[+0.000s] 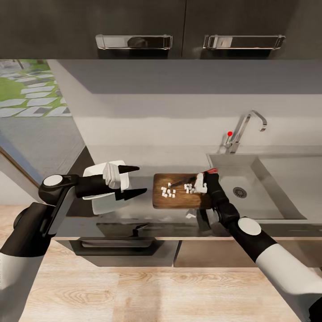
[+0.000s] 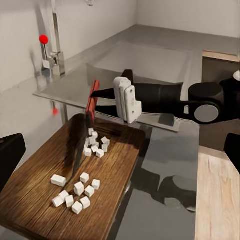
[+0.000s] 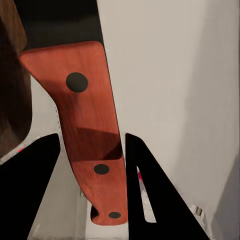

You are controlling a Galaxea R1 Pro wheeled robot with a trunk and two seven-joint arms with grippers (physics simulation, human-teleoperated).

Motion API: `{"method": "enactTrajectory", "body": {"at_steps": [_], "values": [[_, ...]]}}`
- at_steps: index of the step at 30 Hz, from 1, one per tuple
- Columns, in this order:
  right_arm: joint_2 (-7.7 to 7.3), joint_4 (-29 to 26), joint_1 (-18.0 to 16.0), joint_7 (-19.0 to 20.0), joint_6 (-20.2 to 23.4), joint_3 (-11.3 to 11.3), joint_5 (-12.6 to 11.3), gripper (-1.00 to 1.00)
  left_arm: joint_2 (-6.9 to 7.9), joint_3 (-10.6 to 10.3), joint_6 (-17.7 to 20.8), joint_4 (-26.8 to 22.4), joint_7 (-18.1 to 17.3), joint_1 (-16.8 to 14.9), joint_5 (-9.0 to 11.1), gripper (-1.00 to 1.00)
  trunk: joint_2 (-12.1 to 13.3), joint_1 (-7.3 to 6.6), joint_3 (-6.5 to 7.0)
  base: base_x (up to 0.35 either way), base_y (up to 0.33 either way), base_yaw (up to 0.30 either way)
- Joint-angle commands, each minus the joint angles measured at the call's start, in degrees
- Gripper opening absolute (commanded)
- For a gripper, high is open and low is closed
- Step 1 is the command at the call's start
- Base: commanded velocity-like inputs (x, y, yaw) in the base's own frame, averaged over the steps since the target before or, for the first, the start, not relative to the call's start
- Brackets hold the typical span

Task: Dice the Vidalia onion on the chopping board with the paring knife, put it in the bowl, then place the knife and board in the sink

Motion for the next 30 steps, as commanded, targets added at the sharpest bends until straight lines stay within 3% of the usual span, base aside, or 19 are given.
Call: {"method": "enactTrajectory", "body": {"at_steps": [1, 4, 8, 11, 13, 14, 18, 19, 20, 21, 23, 24, 27, 28, 30], "values": [[-0.07, -0.2, -0.1, 0.0, 0.5, -2.3, 0.5, -1.00, 0.01, -0.1, 0.5, 0.0, 0.0, -0.1, 0.4, 1.00, -0.1, 0.03, -0.10, 0.000, 0.000, 0.000], [-0.06, -1.4, -0.1, 1.0, 0.1, -8.4, 0.4, -1.00, 0.01, -0.1, 0.5, 0.0, 0.0, -0.1, 0.4, 1.00, -0.1, 0.03, -0.10, 0.000, 0.000, 0.000], [-0.03, -6.3, -0.1, 10.4, 0.0, -12.9, 0.3, -1.00, -0.02, -0.1, 0.5, 0.0, 0.0, -0.1, 0.4, 1.00, -0.1, 0.03, -0.10, 0.000, 0.000, 0.000], [-0.05, -9.9, -0.1, 19.1, 0.0, -18.3, 0.2, -1.00, -0.02, -0.1, 0.5, 0.0, 0.0, -0.1, 0.4, 1.00, -0.1, 0.03, -0.10, 0.000, 0.000, 0.000], [-0.05, -11.0, -0.1, 23.5, -0.5, -22.2, 0.2, -1.00, -0.02, -0.1, 0.4, 0.0, 0.0, -0.1, 0.4, 1.00, -0.1, 0.03, -0.10, 0.000, 0.000, 0.000], [-0.05, -11.2, -0.1, 24.5, -0.8, -23.0, 0.2, -1.00, -0.02, 0.0, 0.4, 0.0, 0.0, -0.1, 0.4, 1.00, -0.1, 0.03, -0.10, 0.000, 0.000, 0.000], [-0.02, -11.7, -0.1, 32.7, -4.0, -32.6, -1.8, -1.00, -0.14, 0.0, 0.4, 0.0, 0.0, 0.0, 0.4, 1.00, -0.1, 0.03, -0.10, 0.000, 0.000, 0.000], [0.04, -11.7, -0.1, 36.5, -4.3, -36.4, -6.7, -1.00, -0.95, 0.0, 0.4, 0.0, 0.2, -0.1, 0.4, 1.00, -0.1, 0.03, -0.10, 0.017, -0.005, 0.000], [0.04, -11.7, 0.0, 36.9, -4.3, -36.7, -7.9, -1.00, -1.15, 0.0, 0.4, 0.0, 0.2, -0.1, 0.4, 1.00, -0.1, 0.03, -0.10, 0.034, -0.016, 0.000], [0.08, -11.7, 0.0, 37.7, -4.2, -37.1, -10.6, -1.00, -1.50, 0.0, 0.4, 0.0, 0.3, -0.1, 0.4, 1.00, -0.1, 0.03, -0.10, 0.066, -0.047, 0.000], [0.13, -11.7, 0.2, 39.0, -3.3, -37.7, -18.9, -1.00, -1.96, 0.0, 0.4, 0.0, 0.4, -0.1, 0.4, 1.00, -0.1, 0.03, -0.10, 0.113, -0.102, 0.000], [0.14, -11.6, 0.4, 39.3, -1.9, -37.8, -24.4, -1.00, -2.07, 0.1, 0.4, 0.0, 0.4, -0.1, 0.4, 1.00, -0.1, 0.03, -0.10, 0.144, -0.163, 0.000], [0.14, -11.6, 1.1, 39.5, 1.6, -37.9, -32.1, -1.00, -2.13, 0.9, 0.5, 0.0, 0.4, -0.1, 0.5, 1.00, -0.1, 0.03, -0.10, 0.146, -0.198, 0.000], [0.14, -11.6, 1.5, 39.6, 4.7, -37.9, -36.5, -1.00, -2.22, 2.0, 0.5, 0.0, 0.4, -0.1, 0.5, 1.00, -0.1, 0.03, -0.10, 0.060, -0.246, 0.000], [0.15, -11.6, 1.7, 39.6, 8.6, -37.8, -40.3, -1.00, -2.29, 2.7, 0.6, 0.0, 0.4, 0.0, 0.5, 1.00, -0.1, 0.03, -0.10, 0.046, -0.274, 0.000]]}}
